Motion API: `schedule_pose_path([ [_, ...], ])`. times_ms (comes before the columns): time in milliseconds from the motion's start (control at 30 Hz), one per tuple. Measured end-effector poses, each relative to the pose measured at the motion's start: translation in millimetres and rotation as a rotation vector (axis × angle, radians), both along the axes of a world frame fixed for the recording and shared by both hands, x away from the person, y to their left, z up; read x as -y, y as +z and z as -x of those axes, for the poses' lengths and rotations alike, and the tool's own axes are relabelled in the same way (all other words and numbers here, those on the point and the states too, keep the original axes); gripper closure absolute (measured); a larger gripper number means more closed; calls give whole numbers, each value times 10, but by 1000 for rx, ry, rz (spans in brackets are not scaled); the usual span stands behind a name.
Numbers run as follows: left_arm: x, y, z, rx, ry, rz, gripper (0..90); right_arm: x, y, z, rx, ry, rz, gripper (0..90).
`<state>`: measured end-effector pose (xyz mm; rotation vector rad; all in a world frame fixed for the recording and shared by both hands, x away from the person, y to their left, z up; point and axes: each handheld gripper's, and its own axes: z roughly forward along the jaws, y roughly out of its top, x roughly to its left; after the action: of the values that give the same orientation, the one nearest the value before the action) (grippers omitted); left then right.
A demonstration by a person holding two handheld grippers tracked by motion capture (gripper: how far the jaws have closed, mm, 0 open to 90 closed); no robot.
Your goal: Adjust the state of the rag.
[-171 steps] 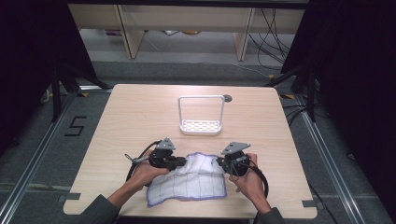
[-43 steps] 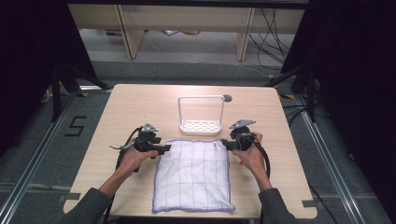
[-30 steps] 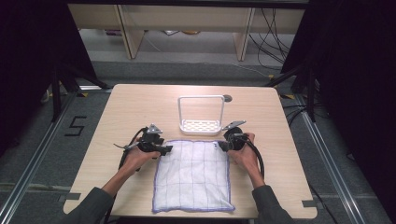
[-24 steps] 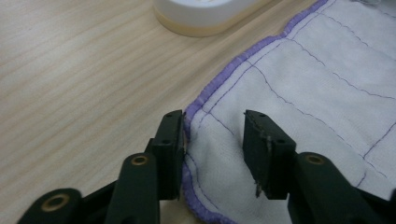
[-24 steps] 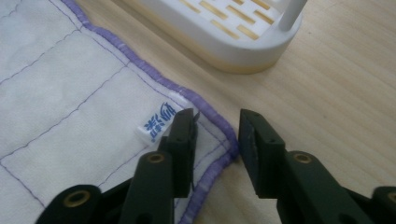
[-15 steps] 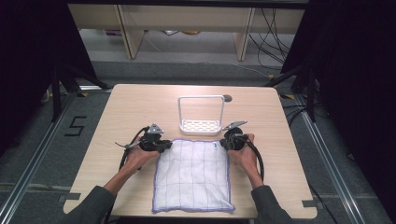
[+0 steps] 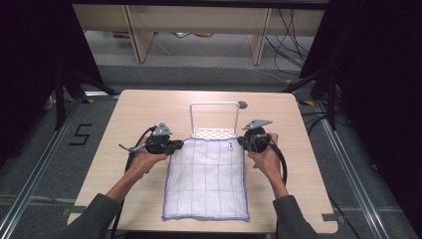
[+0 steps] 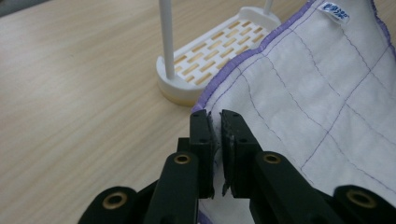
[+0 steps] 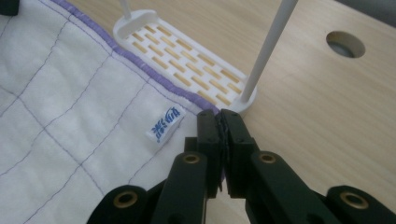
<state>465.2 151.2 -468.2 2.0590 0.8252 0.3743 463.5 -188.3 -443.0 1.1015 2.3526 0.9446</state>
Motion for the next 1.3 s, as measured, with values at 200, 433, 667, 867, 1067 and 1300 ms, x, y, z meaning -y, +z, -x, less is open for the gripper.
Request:
schedule_pose_path([
  [200,-39,90,63,14,-2,47,824,4,154,61,40,19,-13,877],
  [433,-89,141,488,57,-78,32,825,53,164,524,86,82,0,877],
  [667,-135,68,968,60,-146,19,823,130,125,1008,84,127,5,876],
  [867,-139,-33,1243,49,-184,29,821,127,22,1264,62,157,29,876],
  [1067,-112,-137,1490,31,-238,-13,811,120,-114,1452,21,175,42,872],
  [1300,-106,-317,1701,6,-275,-62,786,132,-227,1636,-9,187,58,855],
])
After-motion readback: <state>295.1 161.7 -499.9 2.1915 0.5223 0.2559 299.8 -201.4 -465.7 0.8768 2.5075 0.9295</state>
